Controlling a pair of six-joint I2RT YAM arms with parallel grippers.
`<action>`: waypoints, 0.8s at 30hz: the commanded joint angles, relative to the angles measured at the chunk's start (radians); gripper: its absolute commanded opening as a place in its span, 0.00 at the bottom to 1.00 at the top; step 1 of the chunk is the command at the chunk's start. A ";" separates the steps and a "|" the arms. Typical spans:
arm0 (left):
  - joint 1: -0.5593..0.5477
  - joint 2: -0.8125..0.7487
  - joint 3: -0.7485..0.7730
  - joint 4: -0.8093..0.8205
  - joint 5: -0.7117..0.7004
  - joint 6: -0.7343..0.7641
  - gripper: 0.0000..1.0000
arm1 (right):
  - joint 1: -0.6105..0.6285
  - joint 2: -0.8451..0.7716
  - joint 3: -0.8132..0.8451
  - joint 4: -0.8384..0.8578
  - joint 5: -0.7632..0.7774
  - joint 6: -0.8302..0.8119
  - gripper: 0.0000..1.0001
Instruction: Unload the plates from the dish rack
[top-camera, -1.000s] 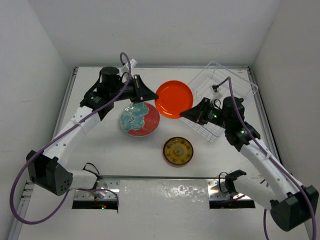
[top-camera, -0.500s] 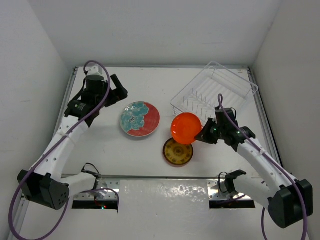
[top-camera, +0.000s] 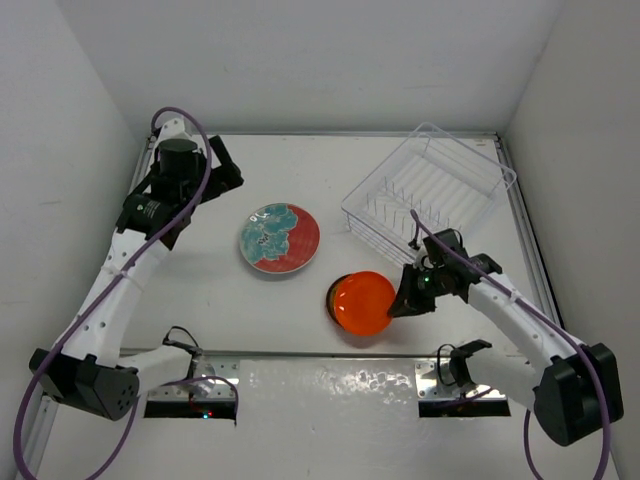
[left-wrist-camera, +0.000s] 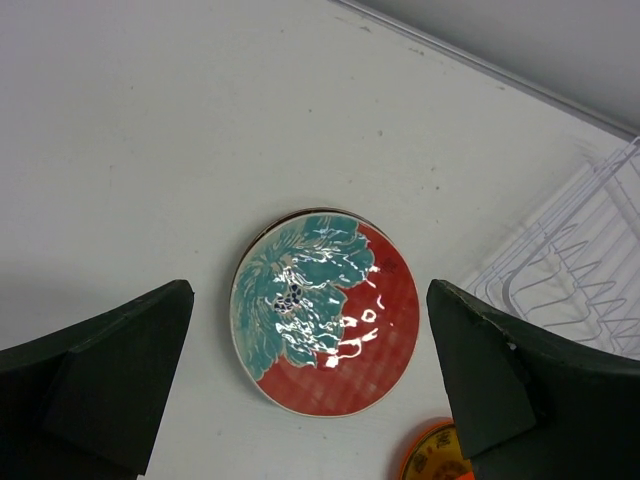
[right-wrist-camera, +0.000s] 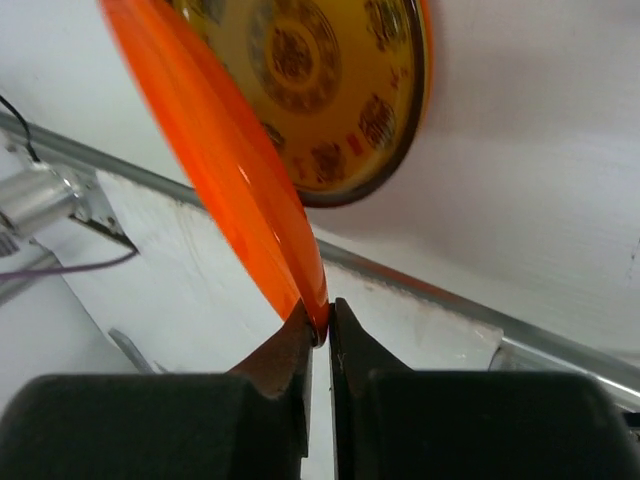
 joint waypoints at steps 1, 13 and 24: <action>0.012 0.018 0.055 0.007 0.032 0.044 1.00 | 0.006 0.013 -0.010 -0.005 -0.047 -0.084 0.09; 0.013 0.041 0.061 0.005 0.060 0.051 1.00 | 0.023 0.143 0.203 -0.134 0.055 -0.209 0.99; 0.018 0.028 0.162 -0.163 -0.269 0.081 1.00 | 0.023 0.018 0.976 -0.457 1.001 -0.465 0.99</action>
